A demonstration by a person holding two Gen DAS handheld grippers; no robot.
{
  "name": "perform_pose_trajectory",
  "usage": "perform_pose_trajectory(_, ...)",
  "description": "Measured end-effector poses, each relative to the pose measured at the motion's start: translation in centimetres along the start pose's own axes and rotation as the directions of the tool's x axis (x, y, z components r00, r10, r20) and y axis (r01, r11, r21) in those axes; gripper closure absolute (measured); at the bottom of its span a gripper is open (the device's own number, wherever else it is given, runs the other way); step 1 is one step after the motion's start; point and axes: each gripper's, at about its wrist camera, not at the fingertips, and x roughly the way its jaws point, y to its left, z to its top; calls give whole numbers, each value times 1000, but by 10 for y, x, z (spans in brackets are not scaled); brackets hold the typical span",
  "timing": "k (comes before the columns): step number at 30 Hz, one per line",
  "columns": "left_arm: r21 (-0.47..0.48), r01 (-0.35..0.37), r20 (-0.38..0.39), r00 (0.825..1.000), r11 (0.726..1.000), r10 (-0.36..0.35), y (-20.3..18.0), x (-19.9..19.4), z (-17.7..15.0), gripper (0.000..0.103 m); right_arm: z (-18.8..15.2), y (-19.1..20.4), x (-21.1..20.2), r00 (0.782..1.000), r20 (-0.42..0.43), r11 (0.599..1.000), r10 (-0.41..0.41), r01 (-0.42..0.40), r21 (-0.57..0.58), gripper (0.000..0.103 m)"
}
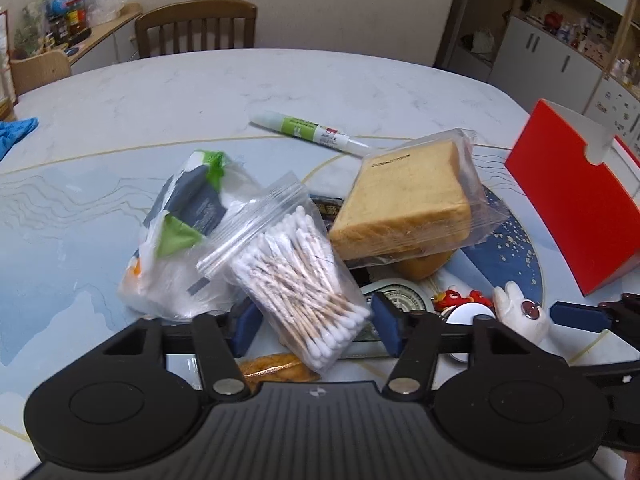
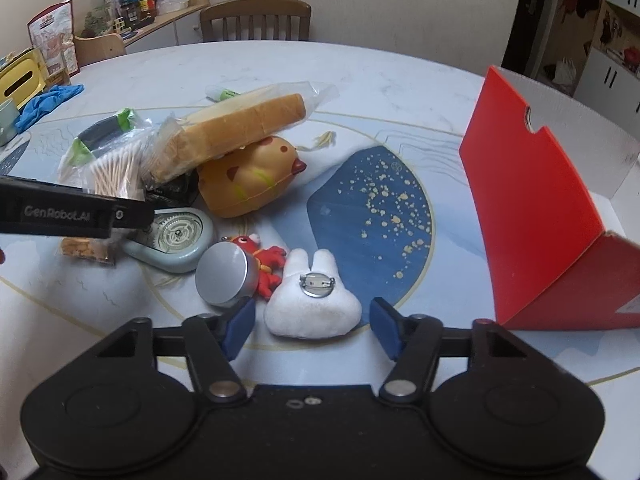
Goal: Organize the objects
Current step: 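Grasp the cotton swab bag with left gripper while right gripper grasps the white bunny plush, then carry both items into the red shoebox and open both grippers to release them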
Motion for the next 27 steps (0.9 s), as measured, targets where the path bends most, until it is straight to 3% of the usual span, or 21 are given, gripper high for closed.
perform_pose_trajectory(4,17,12,5,1000,1000,-12,0,-3,0,57,1,1,1,1000,-3,1000,-1,1,4,51)
perform_pose_trajectory(8,44,28,28,999,999,-29,2,-10,-2,60,0,0,-4,1000,0,1000,-2,2,17,53)
perform_pose_trajectory(27,127,78,91,992,989,-90,-18,-67,3,62,16,-43,-89,993,114,998,11,-19,68,54)
